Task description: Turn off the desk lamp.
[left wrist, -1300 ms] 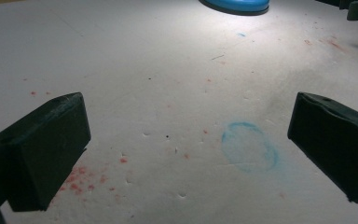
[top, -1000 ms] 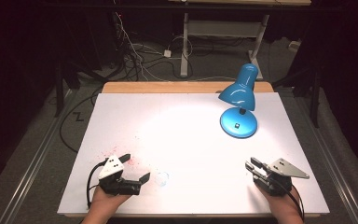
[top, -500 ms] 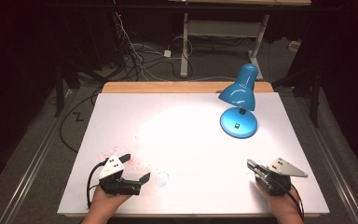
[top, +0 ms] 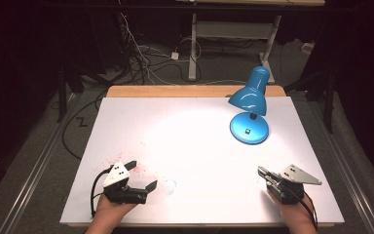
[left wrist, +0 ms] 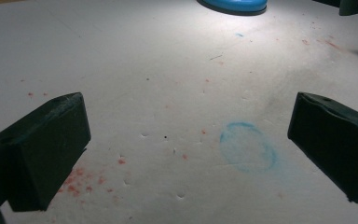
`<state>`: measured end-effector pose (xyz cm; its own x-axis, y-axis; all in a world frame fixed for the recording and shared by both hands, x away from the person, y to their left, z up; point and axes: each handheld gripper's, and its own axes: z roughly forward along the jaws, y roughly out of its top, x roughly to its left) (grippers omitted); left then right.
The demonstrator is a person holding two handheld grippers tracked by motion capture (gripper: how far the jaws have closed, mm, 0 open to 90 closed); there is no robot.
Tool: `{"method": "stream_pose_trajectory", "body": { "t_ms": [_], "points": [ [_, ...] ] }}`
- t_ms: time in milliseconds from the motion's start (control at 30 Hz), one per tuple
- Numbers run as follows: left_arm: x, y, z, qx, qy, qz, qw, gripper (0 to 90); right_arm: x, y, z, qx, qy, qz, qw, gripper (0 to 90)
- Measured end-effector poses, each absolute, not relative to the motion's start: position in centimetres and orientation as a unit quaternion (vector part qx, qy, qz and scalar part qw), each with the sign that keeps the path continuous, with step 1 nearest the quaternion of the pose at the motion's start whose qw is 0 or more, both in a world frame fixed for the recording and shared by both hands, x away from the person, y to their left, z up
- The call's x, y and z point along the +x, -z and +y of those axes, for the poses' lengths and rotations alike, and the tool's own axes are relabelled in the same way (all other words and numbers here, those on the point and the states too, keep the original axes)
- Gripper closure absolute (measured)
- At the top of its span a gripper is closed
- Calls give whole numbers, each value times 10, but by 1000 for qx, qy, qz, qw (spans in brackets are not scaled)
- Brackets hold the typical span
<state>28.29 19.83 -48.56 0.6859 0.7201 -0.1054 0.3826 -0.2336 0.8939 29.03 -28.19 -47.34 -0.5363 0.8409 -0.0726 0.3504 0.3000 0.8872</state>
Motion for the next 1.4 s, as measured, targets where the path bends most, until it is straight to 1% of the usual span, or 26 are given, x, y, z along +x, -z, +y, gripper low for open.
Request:
{"method": "stream_pose_trajectory", "body": {
  "t_ms": [133,500,700,733,867,1067,1233,1400],
  "points": [
    [283,486,198,768,-168,360,503,0,290,469,-279,397,-452,749,277,900],
    [284,486,199,766,-174,363,502,0,299,462,-273,402,-466,732,292,900],
    [284,486,200,764,-176,363,503,0,311,456,-271,399,-463,734,295,900],
    [284,486,200,765,-178,361,503,0,318,454,-272,408,-463,734,284,900],
    [285,487,199,768,-174,361,499,0,329,450,-270,408,-457,736,287,900],
    [285,486,200,769,-181,361,496,0,345,444,-265,403,-458,738,288,900],
    [285,485,202,765,-170,364,503,0,358,442,-259,401,-458,739,290,900],
    [285,482,201,773,-166,365,492,0,370,444,-256,403,-452,739,294,900]
  ]
}}
